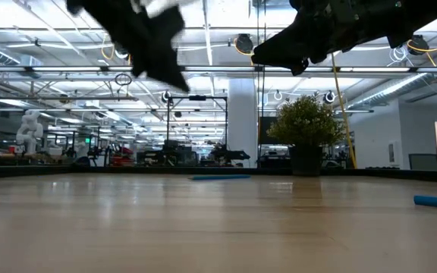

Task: Sort pens & pencils
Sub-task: Put the top blue pencil into the orange bin

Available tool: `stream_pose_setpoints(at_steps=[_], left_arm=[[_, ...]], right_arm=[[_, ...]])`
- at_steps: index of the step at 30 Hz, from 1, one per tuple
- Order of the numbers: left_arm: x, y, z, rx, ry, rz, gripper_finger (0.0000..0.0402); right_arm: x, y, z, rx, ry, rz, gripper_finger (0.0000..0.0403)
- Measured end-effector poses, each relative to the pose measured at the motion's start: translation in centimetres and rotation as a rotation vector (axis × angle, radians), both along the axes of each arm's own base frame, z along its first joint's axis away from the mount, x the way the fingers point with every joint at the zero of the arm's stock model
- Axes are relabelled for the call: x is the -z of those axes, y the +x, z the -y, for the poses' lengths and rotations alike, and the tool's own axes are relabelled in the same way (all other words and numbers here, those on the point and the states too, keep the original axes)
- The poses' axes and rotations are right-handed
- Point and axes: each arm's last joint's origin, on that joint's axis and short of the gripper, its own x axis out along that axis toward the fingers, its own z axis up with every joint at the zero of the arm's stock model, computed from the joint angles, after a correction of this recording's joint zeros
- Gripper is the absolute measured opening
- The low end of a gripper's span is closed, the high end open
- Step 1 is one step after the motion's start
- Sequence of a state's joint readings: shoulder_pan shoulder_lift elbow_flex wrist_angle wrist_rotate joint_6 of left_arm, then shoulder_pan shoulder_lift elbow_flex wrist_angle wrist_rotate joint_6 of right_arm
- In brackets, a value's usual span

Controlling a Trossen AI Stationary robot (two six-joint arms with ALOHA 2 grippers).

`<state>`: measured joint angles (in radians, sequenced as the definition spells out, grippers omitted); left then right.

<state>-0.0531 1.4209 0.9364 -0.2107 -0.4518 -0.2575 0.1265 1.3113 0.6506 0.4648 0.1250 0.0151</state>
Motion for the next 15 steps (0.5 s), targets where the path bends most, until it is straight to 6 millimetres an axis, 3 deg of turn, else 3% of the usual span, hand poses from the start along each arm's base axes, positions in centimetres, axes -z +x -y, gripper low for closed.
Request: stream_pose_setpoints(at_steps=[7, 11, 15], left_arm=[[6.4, -0.2, -6.8, -0.192, -0.184, -0.085, 0.0065], [8.3, 0.2, -9.1, -0.218, -0.237, -0.061, 0.0121], [10.1, 0.7, -10.1, -0.197, -0.302, -0.084, 0.017]], right_arm=[[0.0, 0.0, 0.0, 0.0, -0.001, -0.005, 0.0114], [0.0, 0.0, 0.0, 0.0, -0.001, -0.005, 0.0114], [0.0, 0.0, 0.0, 0.0, -0.001, -0.007, 0.0114]])
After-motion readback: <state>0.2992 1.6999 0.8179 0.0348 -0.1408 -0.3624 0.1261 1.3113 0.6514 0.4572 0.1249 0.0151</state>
